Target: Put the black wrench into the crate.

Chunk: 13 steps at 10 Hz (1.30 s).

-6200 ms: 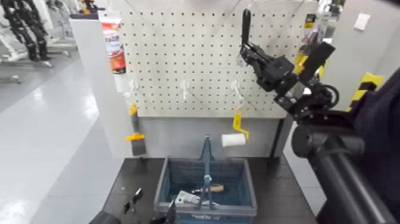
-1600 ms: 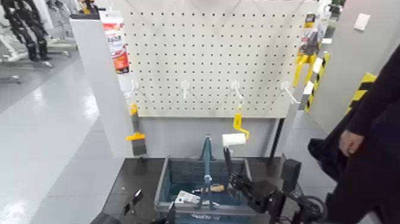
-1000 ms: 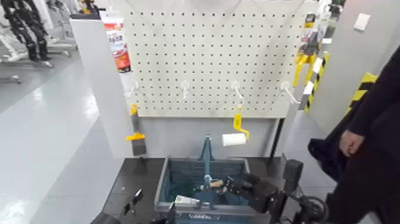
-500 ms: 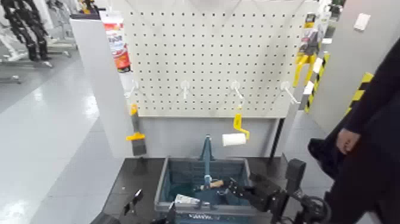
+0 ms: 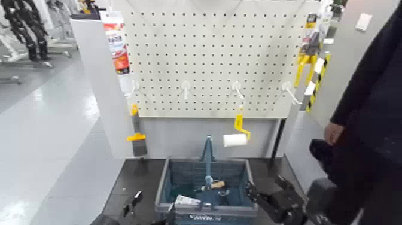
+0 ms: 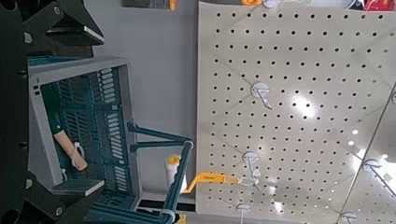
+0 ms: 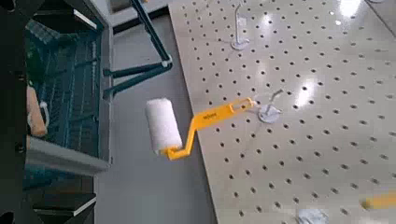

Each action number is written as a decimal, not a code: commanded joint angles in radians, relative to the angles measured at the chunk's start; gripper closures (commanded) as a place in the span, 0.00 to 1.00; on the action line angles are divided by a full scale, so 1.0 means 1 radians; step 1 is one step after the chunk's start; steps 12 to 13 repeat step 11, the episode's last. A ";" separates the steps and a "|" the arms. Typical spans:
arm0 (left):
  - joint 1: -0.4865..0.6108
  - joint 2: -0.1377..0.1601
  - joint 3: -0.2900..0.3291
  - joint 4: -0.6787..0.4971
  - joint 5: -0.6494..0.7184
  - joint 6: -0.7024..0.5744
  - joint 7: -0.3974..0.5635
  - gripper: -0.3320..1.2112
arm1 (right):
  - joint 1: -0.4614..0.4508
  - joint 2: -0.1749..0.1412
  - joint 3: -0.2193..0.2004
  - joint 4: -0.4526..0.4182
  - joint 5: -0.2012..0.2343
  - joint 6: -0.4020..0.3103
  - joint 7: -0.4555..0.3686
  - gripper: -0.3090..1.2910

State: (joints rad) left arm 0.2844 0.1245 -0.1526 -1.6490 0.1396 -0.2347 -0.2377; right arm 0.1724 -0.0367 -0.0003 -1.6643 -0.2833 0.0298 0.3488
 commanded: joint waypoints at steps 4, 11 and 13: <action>0.024 0.000 0.018 -0.011 -0.002 -0.002 0.005 0.35 | 0.314 0.011 0.063 -0.210 0.151 -0.142 -0.246 0.23; 0.039 -0.005 0.025 -0.020 -0.005 0.003 0.014 0.35 | 0.381 0.003 0.100 -0.233 0.187 -0.189 -0.318 0.25; 0.039 -0.005 0.025 -0.020 -0.005 0.003 0.014 0.35 | 0.381 0.003 0.100 -0.233 0.187 -0.189 -0.318 0.25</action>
